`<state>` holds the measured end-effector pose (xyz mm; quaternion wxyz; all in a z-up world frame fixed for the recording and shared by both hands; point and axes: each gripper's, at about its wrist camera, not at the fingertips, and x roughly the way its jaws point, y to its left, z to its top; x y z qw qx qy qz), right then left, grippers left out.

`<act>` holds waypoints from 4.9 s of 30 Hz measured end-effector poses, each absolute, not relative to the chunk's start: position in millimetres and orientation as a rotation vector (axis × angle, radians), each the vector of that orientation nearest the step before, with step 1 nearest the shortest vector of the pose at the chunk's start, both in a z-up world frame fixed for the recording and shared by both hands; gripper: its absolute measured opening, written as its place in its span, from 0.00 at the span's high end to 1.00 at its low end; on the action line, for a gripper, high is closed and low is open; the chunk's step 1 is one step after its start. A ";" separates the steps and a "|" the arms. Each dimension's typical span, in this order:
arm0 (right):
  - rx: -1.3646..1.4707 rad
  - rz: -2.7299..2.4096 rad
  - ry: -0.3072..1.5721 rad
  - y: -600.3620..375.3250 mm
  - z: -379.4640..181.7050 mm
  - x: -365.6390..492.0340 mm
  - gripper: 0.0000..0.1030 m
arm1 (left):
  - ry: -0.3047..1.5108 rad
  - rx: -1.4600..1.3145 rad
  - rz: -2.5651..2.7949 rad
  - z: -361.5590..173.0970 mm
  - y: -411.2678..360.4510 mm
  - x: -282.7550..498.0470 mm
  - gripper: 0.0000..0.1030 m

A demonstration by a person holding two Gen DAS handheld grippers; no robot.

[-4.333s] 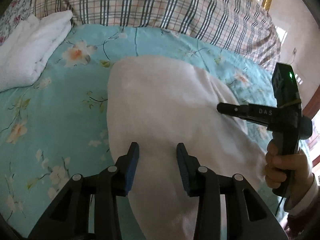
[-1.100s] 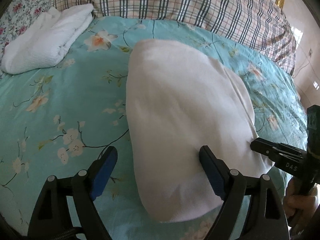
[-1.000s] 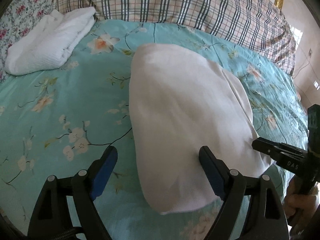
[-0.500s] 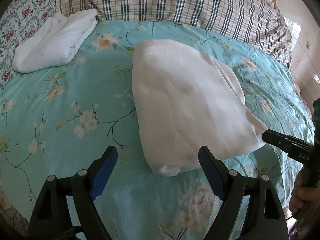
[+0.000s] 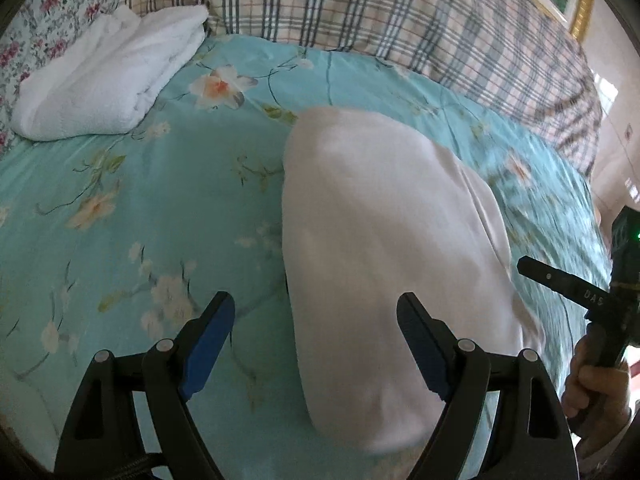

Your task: Fold large clothes

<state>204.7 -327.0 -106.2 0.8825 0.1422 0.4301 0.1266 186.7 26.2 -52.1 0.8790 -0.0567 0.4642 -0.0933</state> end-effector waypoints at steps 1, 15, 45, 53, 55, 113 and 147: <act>0.309 0.254 0.901 -328.2 -108.1 216.6 0.49 | 0.972 -0.127 -0.190 -53.9 26.4 194.9 0.19; 0.300 0.227 0.878 -321.8 -114.6 282.8 0.49 | 0.954 -0.252 -0.120 -66.5 47.0 333.0 0.18; 0.300 0.314 0.832 -322.7 -88.7 191.4 0.49 | 0.941 -0.137 -0.166 -42.0 35.5 203.1 0.19; 0.225 0.359 0.882 -317.5 -97.9 124.3 0.40 | 1.002 -0.014 -0.208 -61.4 29.1 103.3 0.15; 0.196 0.356 0.886 -317.0 -99.7 105.7 0.37 | 1.024 -0.014 -0.209 -67.6 33.5 82.4 0.15; -0.012 0.453 0.893 -273.3 -74.1 90.0 0.00 | 0.876 0.268 -0.094 -15.4 9.8 80.1 0.01; -0.037 0.464 0.886 -269.9 -66.5 80.3 0.00 | 0.888 0.218 -0.116 -10.0 7.3 69.0 0.01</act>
